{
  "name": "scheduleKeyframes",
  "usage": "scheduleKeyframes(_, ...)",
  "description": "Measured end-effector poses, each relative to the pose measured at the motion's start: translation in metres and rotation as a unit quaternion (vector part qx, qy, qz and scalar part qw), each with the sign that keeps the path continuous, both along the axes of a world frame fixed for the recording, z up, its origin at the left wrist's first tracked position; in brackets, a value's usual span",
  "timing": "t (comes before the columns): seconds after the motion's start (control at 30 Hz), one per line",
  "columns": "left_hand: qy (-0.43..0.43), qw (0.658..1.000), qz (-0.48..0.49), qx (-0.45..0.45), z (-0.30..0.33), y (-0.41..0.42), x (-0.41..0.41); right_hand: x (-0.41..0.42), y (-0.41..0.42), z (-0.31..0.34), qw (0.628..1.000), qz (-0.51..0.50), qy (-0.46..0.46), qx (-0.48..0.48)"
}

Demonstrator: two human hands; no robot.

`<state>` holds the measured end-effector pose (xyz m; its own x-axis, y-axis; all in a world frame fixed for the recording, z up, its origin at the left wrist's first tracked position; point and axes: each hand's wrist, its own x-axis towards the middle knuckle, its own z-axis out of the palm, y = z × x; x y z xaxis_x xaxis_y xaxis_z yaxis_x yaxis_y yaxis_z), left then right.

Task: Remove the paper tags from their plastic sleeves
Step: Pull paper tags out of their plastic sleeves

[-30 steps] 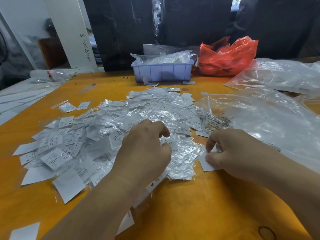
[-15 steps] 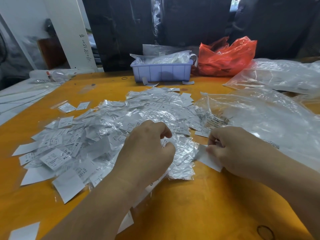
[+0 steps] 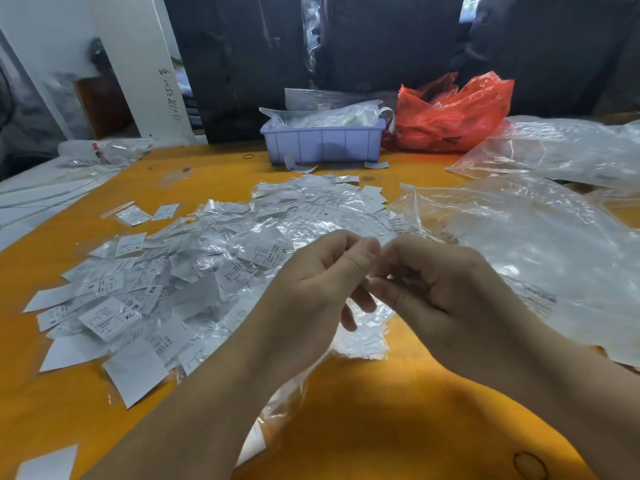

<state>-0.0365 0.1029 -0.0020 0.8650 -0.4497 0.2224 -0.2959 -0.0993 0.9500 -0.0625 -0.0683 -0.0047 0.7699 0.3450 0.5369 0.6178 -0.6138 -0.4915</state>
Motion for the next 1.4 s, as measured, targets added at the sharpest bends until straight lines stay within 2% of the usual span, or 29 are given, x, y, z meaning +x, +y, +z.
scheduleKeyframes(0.1,-0.003,0.999,0.043,-0.018,-0.001,0.004,0.003,0.0,-0.001,0.004,0.994,-0.008,0.061,0.094)
scheduleKeyframes(0.17,-0.007,0.998,0.064,-0.016,-0.001,0.005,0.004,0.001,-0.005,0.007,0.974,0.001,0.141,0.176)
scheduleKeyframes(0.27,-0.017,0.996,0.082,-0.005,-0.002,0.004,0.003,0.005,-0.008,0.011,0.902,0.037,0.286,0.32)
scheduleKeyframes(0.37,-0.048,0.994,0.089,0.03,-0.003,0.003,0.0,0.008,-0.007,0.013,0.859,0.036,0.347,0.376)
scheduleKeyframes(0.6,-0.07,0.988,0.104,0.09,-0.004,0.001,-0.002,0.01,0.0,0.002,0.87,0.018,0.361,0.336)
scheduleKeyframes(0.77,-0.036,0.99,0.083,0.106,-0.004,0.002,-0.002,0.009,0.0,0.004,0.874,0.025,0.343,0.343)
scheduleKeyframes(0.9,-0.02,0.993,0.073,0.087,-0.003,0.001,-0.001,0.007,-0.001,0.007,0.883,0.052,0.316,0.343)
scheduleKeyframes(1.07,-0.027,0.991,0.111,0.067,-0.002,0.005,0.001,0.004,-0.002,0.011,0.891,0.059,0.31,0.327)
scheduleKeyframes(1.23,0.003,0.988,0.156,0.007,0.0,0.007,0.005,0.009,-0.01,0.01,0.888,0.013,0.307,0.341)
scheduleKeyframes(1.4,0.023,0.988,0.151,-0.007,0.0,0.007,0.005,0.01,-0.013,0.011,0.911,-0.031,0.267,0.312)
